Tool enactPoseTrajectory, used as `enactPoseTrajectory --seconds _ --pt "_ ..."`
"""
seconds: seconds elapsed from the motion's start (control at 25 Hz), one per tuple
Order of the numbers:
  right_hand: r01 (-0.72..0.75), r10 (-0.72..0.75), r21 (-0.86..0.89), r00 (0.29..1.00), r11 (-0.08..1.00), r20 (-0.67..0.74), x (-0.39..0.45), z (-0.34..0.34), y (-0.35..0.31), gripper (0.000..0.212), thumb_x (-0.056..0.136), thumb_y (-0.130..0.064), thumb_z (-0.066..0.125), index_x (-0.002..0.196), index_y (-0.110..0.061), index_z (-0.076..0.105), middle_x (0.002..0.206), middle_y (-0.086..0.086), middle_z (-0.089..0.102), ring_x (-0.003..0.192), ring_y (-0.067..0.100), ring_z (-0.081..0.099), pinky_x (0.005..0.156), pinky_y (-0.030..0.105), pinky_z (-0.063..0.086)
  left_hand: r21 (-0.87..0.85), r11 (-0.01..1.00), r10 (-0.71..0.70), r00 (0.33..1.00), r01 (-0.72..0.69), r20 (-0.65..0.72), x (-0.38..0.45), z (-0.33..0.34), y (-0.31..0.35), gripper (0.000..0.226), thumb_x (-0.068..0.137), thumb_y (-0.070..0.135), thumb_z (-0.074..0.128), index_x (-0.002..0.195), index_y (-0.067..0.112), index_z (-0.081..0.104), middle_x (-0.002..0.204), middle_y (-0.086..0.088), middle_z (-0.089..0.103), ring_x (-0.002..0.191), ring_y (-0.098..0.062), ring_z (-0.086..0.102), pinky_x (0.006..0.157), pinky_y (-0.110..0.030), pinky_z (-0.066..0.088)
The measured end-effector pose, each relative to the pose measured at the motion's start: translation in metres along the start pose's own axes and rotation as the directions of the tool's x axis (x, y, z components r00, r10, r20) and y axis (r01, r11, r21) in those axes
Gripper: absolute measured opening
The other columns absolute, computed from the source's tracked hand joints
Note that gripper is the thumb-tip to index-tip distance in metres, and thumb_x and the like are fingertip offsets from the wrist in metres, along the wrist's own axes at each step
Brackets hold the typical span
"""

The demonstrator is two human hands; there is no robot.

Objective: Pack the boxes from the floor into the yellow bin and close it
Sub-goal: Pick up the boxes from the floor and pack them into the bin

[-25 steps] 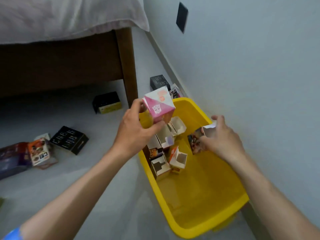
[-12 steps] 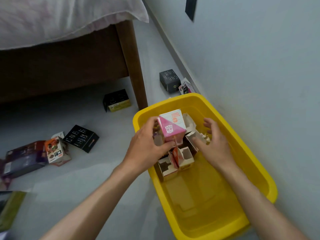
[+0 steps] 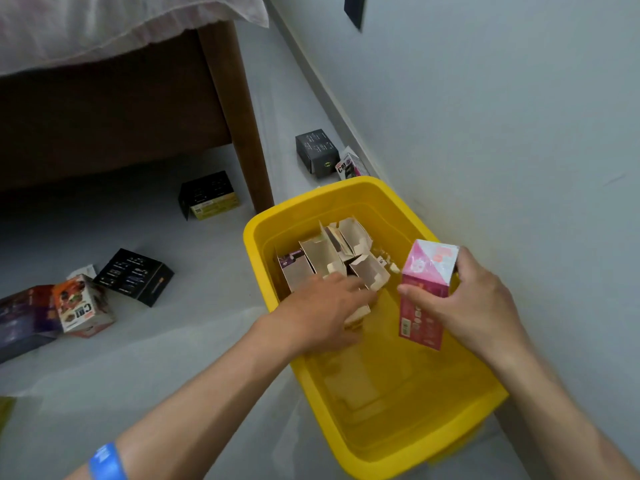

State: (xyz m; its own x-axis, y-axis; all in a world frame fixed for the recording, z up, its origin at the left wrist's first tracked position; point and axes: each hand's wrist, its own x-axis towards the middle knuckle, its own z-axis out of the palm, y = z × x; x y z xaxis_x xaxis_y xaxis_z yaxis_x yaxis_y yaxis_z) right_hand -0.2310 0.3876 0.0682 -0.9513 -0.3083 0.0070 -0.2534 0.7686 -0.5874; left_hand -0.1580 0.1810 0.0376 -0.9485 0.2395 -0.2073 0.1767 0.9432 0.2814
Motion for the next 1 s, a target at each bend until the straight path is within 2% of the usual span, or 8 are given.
enactPoseTrajectory --seconds 0.08,0.2,0.36,0.52,0.6,0.76,0.92,1.0 --pt "-0.116 0.122 -0.079 0.990 0.990 0.072 -0.010 0.009 0.009 0.065 0.069 -0.064 0.071 0.117 -0.029 0.043 0.104 -0.001 0.065 0.077 0.019 0.053 0.050 0.021 0.035 0.202 0.978 0.021 0.986 -0.054 0.166 -0.001 0.014 0.004 0.064 0.091 0.048 0.062 0.147 0.031 0.039 0.156 0.000 0.030 0.144 -0.026 0.022 0.110 -0.049 0.033" --pt "-0.214 0.234 -0.136 0.958 0.967 0.163 -0.009 0.034 0.014 0.068 0.073 -0.042 0.079 0.124 -0.025 0.038 0.117 0.006 0.061 0.080 0.020 0.051 0.046 0.019 0.031 0.280 0.960 -0.060 0.986 0.014 0.156 -0.004 0.025 0.006 0.055 0.093 0.042 0.060 0.143 0.025 0.046 0.155 -0.005 0.032 0.146 -0.028 0.016 0.112 -0.052 0.029" --pt "-0.367 0.342 0.124 0.922 0.922 0.182 0.001 0.069 0.015 0.063 0.065 -0.030 0.089 0.108 -0.021 0.042 0.112 0.007 0.062 0.079 0.017 0.055 0.047 0.027 0.036 0.277 0.961 -0.026 0.996 0.003 0.080 -0.007 0.024 0.003 0.047 0.095 0.037 0.054 0.139 0.022 0.050 0.148 -0.005 0.040 0.140 -0.027 0.025 0.109 -0.045 0.033" --pt "-0.329 0.316 0.045 0.932 0.943 0.180 0.012 0.083 0.018 0.065 0.066 -0.035 0.089 0.106 -0.018 0.040 0.111 0.010 0.065 0.083 0.025 0.058 0.048 0.028 0.033 0.194 0.981 0.009 0.999 0.001 -0.050 -0.013 0.020 0.001 0.041 0.097 0.035 0.050 0.134 0.021 0.055 0.141 -0.003 0.048 0.131 -0.023 0.037 0.105 -0.039 0.037" --pt "-0.304 0.318 -0.097 0.924 0.948 0.213 0.015 0.086 0.020 0.071 0.067 -0.042 0.087 0.113 -0.015 0.040 0.113 0.012 0.064 0.092 0.031 0.062 0.055 0.031 0.038 0.102 0.994 -0.011 0.987 0.027 -0.161 -0.016 0.019 0.000 0.038 0.095 0.031 0.053 0.131 0.021 0.058 0.138 -0.002 0.053 0.129 -0.022 0.041 0.104 -0.038 0.038" --pt "-0.259 0.300 -0.212 0.934 0.942 0.191 0.006 0.081 0.012 0.079 0.070 -0.054 0.080 0.125 -0.018 0.037 0.120 0.010 0.062 0.102 0.033 0.062 0.065 0.036 0.045 -0.085 0.995 -0.071 0.950 0.047 -0.304 -0.026 0.010 -0.005 0.026 0.095 0.026 0.051 0.115 0.023 0.067 0.118 0.002 0.064 0.113 -0.018 0.054 0.092 -0.038 0.049" --pt "-0.073 0.126 -0.530 0.990 0.845 0.064 -0.008 0.059 -0.017 0.065 0.084 -0.056 0.063 0.130 -0.017 0.039 0.126 0.010 0.057 0.107 0.032 0.060 0.074 0.039 0.048 -0.128 0.991 -0.080 0.931 0.037 -0.356 -0.045 0.007 -0.018 0.024 0.094 0.023 0.056 0.113 0.021 0.071 0.120 0.002 0.067 0.113 -0.016 0.055 0.093 -0.036 0.049" --pt "0.094 -0.092 -0.582 0.995 0.808 0.033 -0.012 0.052 -0.045 0.049 0.087 -0.047 0.059 0.120 -0.013 0.048 0.115 0.012 0.058 0.099 0.033 0.058 0.074 0.040 0.045 -0.143 0.987 -0.128 0.899 0.073 -0.419 -0.061 0.007 -0.020 0.024 0.093 0.020 0.058 0.112 0.016 0.072 0.122 -0.001 0.066 0.116 -0.018 0.054 0.095 -0.039 0.047"
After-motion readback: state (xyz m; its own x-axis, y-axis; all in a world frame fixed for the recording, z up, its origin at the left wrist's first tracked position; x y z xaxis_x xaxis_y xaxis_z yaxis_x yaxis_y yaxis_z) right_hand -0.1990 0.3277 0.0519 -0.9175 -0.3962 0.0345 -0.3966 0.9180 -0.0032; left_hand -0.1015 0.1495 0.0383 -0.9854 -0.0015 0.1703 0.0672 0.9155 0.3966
